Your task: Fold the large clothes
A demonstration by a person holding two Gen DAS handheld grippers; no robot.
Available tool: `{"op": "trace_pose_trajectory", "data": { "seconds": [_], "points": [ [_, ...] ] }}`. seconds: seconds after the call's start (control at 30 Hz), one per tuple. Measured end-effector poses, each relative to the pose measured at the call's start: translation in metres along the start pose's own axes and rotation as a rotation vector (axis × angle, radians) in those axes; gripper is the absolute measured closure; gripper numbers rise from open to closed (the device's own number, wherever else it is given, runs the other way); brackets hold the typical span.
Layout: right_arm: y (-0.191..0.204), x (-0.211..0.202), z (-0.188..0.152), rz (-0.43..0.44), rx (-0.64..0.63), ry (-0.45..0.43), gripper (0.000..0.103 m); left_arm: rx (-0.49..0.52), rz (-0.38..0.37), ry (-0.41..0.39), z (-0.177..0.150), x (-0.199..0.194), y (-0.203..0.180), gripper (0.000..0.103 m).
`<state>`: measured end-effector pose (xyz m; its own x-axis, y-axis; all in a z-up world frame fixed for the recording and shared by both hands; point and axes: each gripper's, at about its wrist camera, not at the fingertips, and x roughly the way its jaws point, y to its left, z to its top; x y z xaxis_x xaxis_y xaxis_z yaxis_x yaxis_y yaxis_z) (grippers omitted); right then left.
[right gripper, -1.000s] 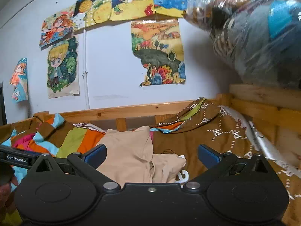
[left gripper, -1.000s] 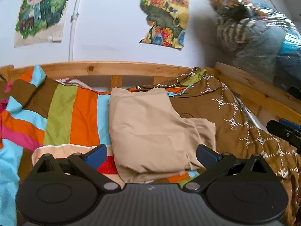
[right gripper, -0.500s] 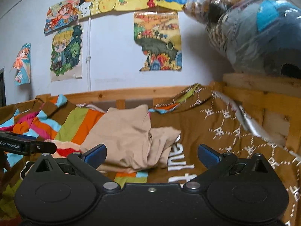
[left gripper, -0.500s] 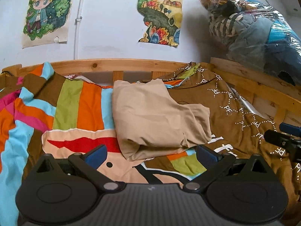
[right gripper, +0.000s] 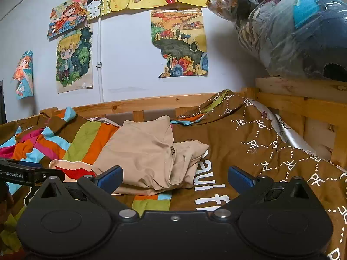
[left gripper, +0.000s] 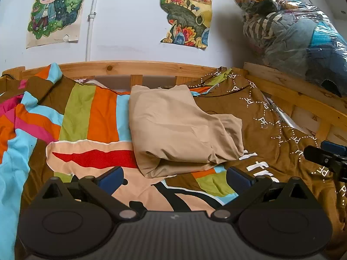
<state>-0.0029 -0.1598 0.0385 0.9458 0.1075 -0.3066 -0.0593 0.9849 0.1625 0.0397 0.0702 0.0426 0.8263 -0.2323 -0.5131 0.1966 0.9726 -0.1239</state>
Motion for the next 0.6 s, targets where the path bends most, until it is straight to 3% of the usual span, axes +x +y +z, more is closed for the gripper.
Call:
{"op": "trace_pose_trajectory", "data": {
  "seconds": [0.6],
  "points": [
    [-0.001, -0.0003, -0.0004, 0.001, 0.001, -0.001, 0.001, 0.006, -0.003, -0.003, 0.0003, -0.002, -0.0004, 0.001]
  ]
}}
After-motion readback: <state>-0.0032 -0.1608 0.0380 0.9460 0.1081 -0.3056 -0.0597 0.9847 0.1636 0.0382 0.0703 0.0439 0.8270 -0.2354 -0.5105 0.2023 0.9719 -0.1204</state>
